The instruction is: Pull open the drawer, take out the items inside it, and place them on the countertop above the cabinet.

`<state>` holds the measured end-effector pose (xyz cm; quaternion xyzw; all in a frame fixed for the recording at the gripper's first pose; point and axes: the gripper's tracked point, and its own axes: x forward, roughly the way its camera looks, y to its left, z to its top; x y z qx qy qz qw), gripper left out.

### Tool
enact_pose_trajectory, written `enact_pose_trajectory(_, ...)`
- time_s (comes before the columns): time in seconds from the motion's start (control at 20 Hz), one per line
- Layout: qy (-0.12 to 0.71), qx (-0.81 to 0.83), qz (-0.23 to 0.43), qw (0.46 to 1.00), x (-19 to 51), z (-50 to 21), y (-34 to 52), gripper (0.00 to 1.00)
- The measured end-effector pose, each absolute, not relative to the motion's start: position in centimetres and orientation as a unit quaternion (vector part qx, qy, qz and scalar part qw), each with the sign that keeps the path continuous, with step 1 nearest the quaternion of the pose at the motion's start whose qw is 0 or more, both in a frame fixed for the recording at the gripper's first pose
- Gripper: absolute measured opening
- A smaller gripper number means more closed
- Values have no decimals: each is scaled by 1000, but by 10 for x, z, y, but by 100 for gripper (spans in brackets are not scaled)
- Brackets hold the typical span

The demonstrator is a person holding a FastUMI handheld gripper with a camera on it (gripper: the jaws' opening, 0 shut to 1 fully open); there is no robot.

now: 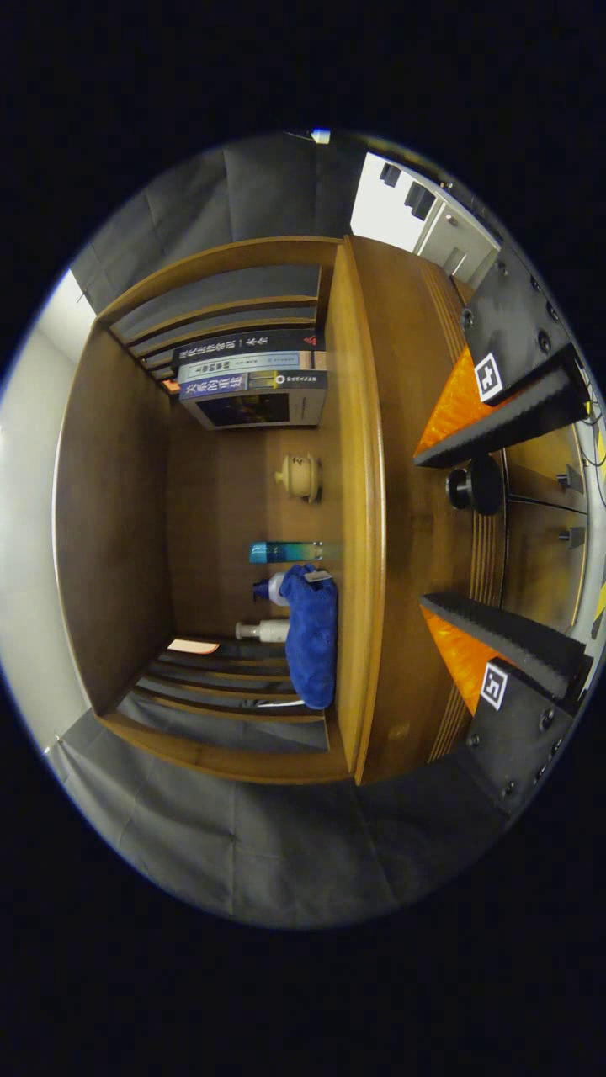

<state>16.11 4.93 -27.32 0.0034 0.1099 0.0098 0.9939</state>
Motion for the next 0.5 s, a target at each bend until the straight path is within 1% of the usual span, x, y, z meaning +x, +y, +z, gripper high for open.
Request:
enact_pose_trajectory(0.2,128,-2,0,992,170,-297,35,96)
enact_pose_trajectory(0.35,146,4,-16,989,171,-312,26,79)
enact_pose_trajectory(0.5,137,-1,-22,990,173,-310,20,65)
